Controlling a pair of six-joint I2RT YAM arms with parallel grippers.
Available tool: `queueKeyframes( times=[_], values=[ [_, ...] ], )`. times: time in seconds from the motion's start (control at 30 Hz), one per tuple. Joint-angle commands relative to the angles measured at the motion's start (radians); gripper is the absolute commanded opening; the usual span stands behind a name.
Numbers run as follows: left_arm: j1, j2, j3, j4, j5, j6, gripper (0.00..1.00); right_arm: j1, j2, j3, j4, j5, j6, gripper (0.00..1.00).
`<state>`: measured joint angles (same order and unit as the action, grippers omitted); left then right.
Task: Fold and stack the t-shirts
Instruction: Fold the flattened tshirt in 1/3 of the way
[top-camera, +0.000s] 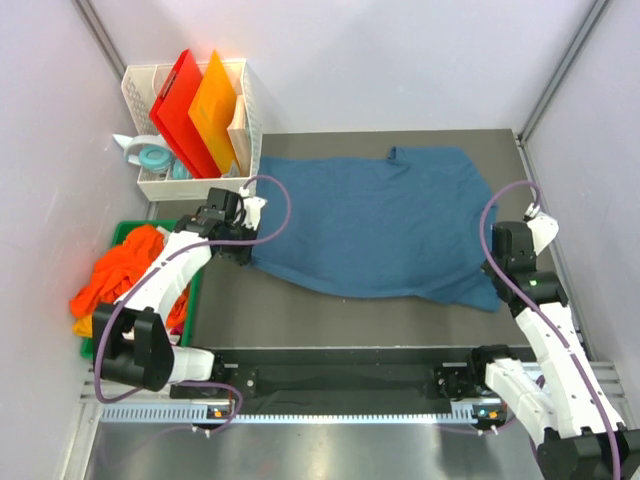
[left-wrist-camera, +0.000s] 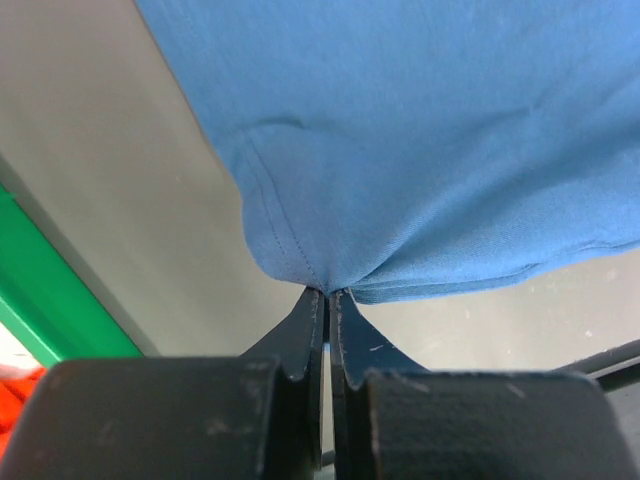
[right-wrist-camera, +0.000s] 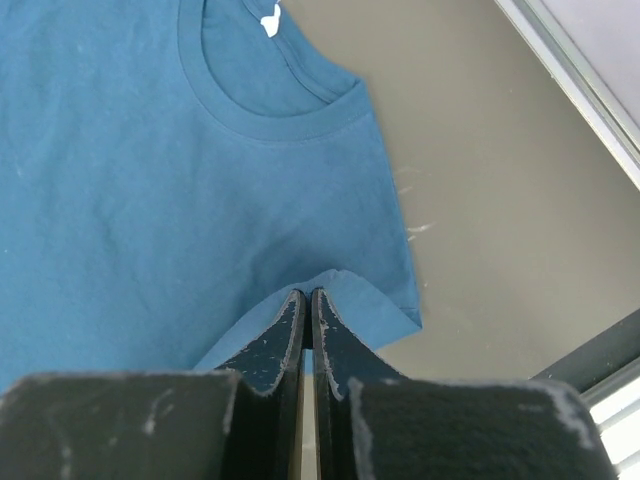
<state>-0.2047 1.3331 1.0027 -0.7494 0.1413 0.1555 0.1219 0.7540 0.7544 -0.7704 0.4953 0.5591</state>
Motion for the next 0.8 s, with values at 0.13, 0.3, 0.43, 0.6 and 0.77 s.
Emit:
queueKeyframes(
  times=[0.13, 0.3, 0.43, 0.6, 0.77],
  values=[
    [0.002, -0.028, -0.055, 0.1, -0.026, -0.033, 0.0, 0.012, 0.068, 0.025, 0.089, 0.035, -0.016, 0.0],
    [0.004, 0.047, -0.064, 0.197, -0.083, -0.06, 0.0, 0.012, 0.209, 0.051, 0.178, 0.028, -0.057, 0.0],
    [0.004, 0.135, -0.012, 0.248, -0.117, -0.068, 0.0, 0.012, 0.298, 0.095, 0.252, 0.049, -0.093, 0.0],
    [0.004, 0.236, 0.056, 0.28, -0.132, -0.082, 0.0, 0.01, 0.416, 0.151, 0.293, 0.049, -0.119, 0.0],
    [0.004, 0.291, 0.106, 0.298, -0.17, -0.096, 0.0, 0.01, 0.487, 0.2, 0.345, 0.055, -0.142, 0.0]
  ],
)
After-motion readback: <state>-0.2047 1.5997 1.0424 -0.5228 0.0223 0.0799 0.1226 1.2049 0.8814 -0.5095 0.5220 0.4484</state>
